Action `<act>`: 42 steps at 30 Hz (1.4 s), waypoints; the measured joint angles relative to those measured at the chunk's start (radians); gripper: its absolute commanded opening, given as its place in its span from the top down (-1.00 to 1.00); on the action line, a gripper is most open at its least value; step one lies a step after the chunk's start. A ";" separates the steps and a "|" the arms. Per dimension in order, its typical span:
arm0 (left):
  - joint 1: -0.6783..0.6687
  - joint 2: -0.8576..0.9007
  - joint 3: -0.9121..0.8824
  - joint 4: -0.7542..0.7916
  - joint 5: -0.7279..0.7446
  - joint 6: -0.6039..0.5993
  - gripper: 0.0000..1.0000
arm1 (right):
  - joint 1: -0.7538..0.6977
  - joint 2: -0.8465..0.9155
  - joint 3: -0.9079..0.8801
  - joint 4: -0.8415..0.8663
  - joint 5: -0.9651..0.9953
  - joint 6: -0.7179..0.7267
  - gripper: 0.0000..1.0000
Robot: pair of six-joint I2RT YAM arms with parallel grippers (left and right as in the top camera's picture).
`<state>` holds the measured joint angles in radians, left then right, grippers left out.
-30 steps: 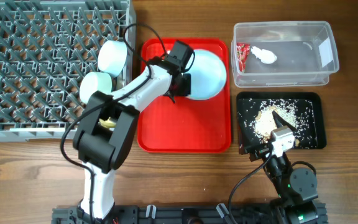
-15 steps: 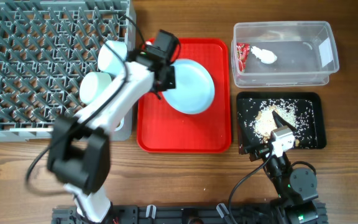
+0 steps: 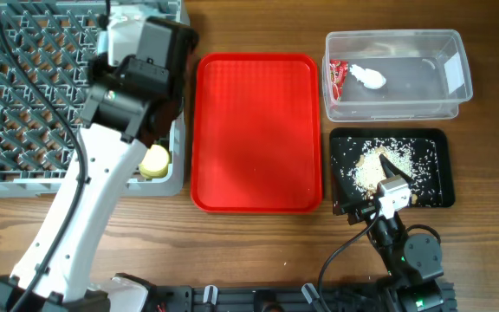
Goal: Sort waste into correct bins and load items into the dishwasher rack
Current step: 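Lift the plate and stand it upright in the rack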
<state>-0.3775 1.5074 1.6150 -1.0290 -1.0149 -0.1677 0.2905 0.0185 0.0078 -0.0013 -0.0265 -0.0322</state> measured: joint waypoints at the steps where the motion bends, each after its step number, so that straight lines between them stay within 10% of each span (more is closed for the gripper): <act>1: 0.016 0.007 -0.008 0.001 -0.045 0.011 0.92 | 0.000 0.000 0.000 0.000 0.000 0.000 -1.00; 17: 0.204 0.062 -0.175 0.365 -0.214 0.251 0.92 | 0.000 0.000 0.000 0.000 0.000 0.000 -1.00; 42: 0.274 0.218 -0.183 0.640 -0.013 0.620 0.92 | 0.000 0.000 0.000 0.000 0.000 0.000 -1.00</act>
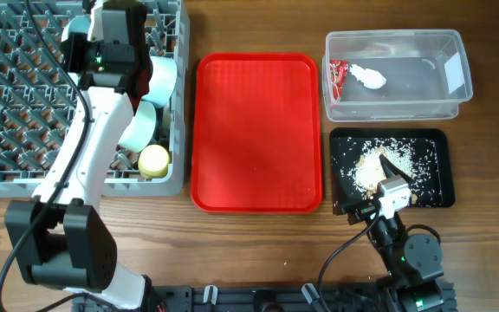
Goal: Sort waste into correct bins and load items into the dishwasher rack
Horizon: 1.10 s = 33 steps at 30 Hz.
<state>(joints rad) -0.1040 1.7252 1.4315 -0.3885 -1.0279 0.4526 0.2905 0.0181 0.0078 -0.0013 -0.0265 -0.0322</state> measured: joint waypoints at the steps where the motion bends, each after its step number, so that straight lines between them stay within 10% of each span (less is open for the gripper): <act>1: 0.001 0.002 0.000 0.002 0.007 0.007 0.92 | 0.000 0.000 0.000 0.000 0.000 0.000 -1.00; 10: 0.029 0.024 0.000 0.008 0.069 0.034 0.71 | 0.000 0.000 0.000 0.000 0.000 0.000 -0.99; 15: 0.032 0.025 0.000 0.013 0.086 0.044 0.08 | 0.000 0.000 0.000 0.000 0.000 0.000 -1.00; 24: 0.000 0.012 0.000 0.034 0.087 0.035 -0.46 | 0.000 0.000 0.000 0.000 0.000 0.000 -1.00; 33: -0.127 -0.247 -0.002 -0.145 0.090 -0.185 -0.76 | 0.000 0.000 0.000 0.000 0.000 0.000 -1.00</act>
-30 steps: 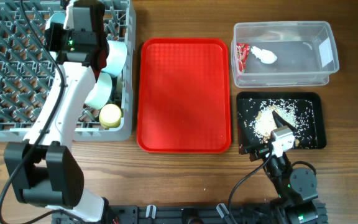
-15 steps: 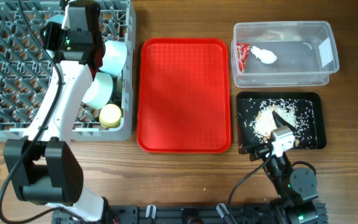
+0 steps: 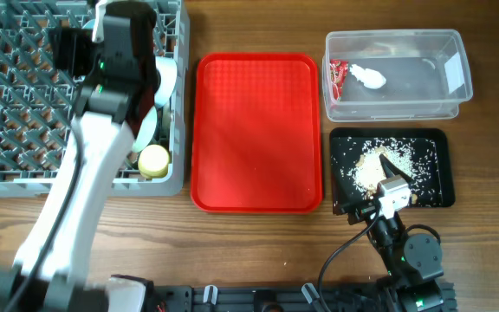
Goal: Sort waste into correct bins and load items into the dishwasher rack
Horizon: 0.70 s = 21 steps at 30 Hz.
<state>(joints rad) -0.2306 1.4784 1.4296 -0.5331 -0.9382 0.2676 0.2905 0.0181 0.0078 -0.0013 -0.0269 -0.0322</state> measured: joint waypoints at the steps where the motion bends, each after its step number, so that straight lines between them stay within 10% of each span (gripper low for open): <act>1: -0.022 -0.050 0.001 -0.062 0.017 -0.053 -0.75 | 0.000 0.000 0.000 0.000 0.000 0.000 -1.00; 10: -0.075 -0.396 0.002 -0.547 0.436 -0.485 -1.00 | 0.000 0.000 0.000 0.000 0.000 0.000 -1.00; 21: -0.075 -0.526 0.002 -0.657 0.926 -0.577 -1.00 | 0.000 0.000 0.000 0.000 0.000 0.000 -1.00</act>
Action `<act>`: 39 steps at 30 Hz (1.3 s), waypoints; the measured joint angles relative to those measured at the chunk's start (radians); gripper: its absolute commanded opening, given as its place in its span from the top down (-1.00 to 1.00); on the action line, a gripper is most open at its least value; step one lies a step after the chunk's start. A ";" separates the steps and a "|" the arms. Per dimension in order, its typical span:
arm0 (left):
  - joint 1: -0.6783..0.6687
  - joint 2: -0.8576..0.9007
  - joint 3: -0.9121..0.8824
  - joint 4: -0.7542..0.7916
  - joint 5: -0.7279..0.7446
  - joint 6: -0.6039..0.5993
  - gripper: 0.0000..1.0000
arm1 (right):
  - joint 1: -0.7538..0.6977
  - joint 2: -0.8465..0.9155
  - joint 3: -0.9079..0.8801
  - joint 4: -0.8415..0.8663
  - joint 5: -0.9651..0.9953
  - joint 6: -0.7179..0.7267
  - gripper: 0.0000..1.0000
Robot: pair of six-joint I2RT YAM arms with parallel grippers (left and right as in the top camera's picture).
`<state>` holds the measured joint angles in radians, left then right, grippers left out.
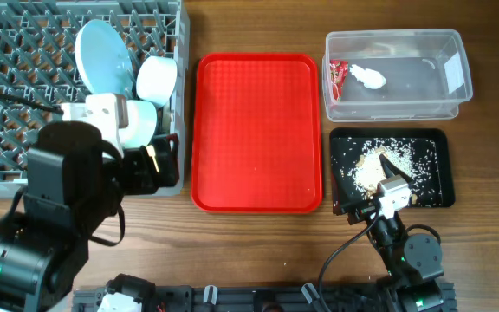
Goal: Sort waste into correct bins and load items into the dishwasher rack
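The grey dishwasher rack (7,87) at the left holds a pale blue plate (102,56) standing on edge at the back. Two pale blue cups (156,80) (139,121) sit along the rack's right side. My left gripper (158,163) hangs over the rack's front right corner, open and holding nothing. The bulky left arm covers the table in front. The clear bin (457,104) holds a red wrapper (337,78) and a white crumpled scrap (369,77). The black bin (436,147) holds rice-like scraps. My right gripper (386,166) rests shut over its front edge.
A red tray (258,130) lies bare between the rack and the two bins. Wooden table surface (258,251) shows in front of it. The arm bases stand along the near edge.
My left arm has drawn back from the far part of the rack to its front right corner. The blue plate now shows standing in the rack, and the yellow item is hidden under the gripper.
At first my left arm was over the rack's right side near a yellow item. Then it reached to the rack's back edge beside the cups and stayed there. Now it is withdrawn and a blue plate stands in the rack. The right arm never moved.
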<state>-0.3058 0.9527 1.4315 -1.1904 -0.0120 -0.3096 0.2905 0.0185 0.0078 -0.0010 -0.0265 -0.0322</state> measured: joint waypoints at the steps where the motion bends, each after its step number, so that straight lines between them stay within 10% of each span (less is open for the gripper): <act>1: 0.000 -0.002 0.000 -0.010 0.014 -0.001 -1.00 | 0.000 0.000 0.000 0.000 0.000 0.000 -1.00; 12: 0.036 -0.094 -0.090 0.113 -0.029 -0.005 -1.00 | 0.000 0.000 0.000 0.000 0.000 0.000 -0.99; 39: 0.145 -0.928 -1.250 0.950 0.078 -0.007 -1.00 | 0.000 0.000 0.000 0.001 0.000 0.000 -1.00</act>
<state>-0.1612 0.0246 0.1818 -0.2401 0.0658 -0.3168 0.2905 0.0185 0.0078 0.0002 -0.0265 -0.0322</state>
